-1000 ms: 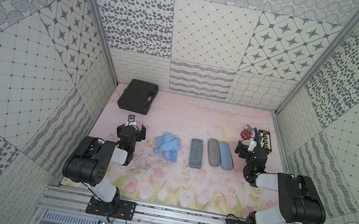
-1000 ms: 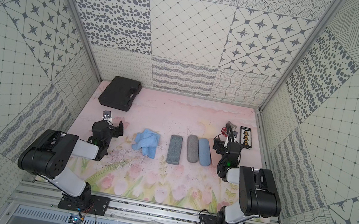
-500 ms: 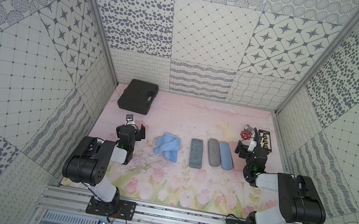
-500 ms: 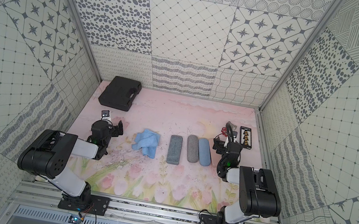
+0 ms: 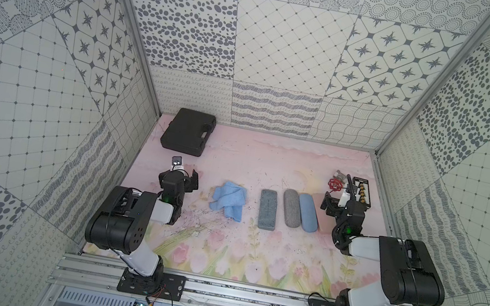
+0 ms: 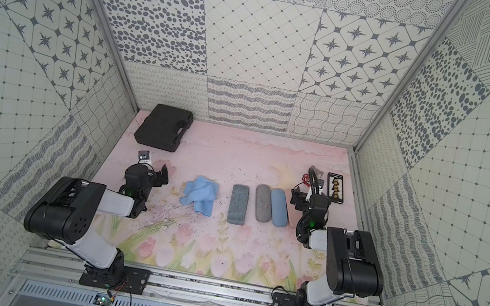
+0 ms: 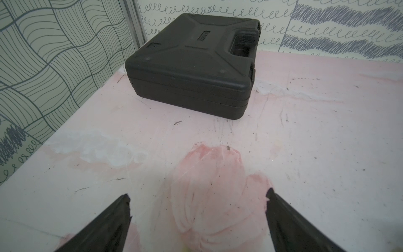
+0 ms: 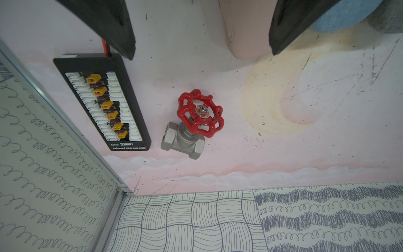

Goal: Wipe the eyeglass case
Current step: Reset both arms

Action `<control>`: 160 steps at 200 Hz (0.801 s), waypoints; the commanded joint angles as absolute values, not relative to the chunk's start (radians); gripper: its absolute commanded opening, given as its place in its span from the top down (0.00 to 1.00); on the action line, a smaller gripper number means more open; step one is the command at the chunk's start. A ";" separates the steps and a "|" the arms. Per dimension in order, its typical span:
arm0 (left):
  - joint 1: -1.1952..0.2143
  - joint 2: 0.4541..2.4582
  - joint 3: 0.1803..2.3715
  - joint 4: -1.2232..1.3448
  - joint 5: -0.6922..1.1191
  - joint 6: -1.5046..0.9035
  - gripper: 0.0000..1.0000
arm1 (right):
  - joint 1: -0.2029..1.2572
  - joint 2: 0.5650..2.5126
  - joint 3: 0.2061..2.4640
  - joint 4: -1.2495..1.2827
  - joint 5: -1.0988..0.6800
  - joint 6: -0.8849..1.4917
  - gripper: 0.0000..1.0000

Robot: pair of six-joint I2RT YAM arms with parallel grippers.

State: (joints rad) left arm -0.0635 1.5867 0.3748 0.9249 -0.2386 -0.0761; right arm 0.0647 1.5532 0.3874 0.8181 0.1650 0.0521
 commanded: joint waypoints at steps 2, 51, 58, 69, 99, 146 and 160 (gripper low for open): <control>-0.061 1.585 0.385 0.928 -0.232 -0.081 0.01 | 0.061 1.551 0.400 0.854 0.160 0.046 0.01; -0.063 1.585 0.385 0.928 -0.235 -0.081 0.00 | 0.063 1.552 0.401 0.856 0.163 0.043 0.01; -0.064 1.585 0.384 0.928 -0.237 -0.080 0.00 | 0.063 1.551 0.400 0.855 0.163 0.043 0.01; -0.068 1.586 0.386 0.928 -0.242 -0.075 0.00 | 0.063 1.552 0.400 0.854 0.163 0.043 0.01; -0.074 1.588 0.388 0.928 -0.249 -0.072 0.00 | 0.063 1.551 0.400 0.856 0.163 0.043 0.01; -0.074 1.588 0.388 0.928 -0.249 -0.072 0.00 | 0.063 1.552 0.400 0.854 0.163 0.043 0.01; -0.074 1.588 0.388 0.928 -0.249 -0.072 0.00 | 0.063 1.552 0.400 0.855 0.163 0.043 0.01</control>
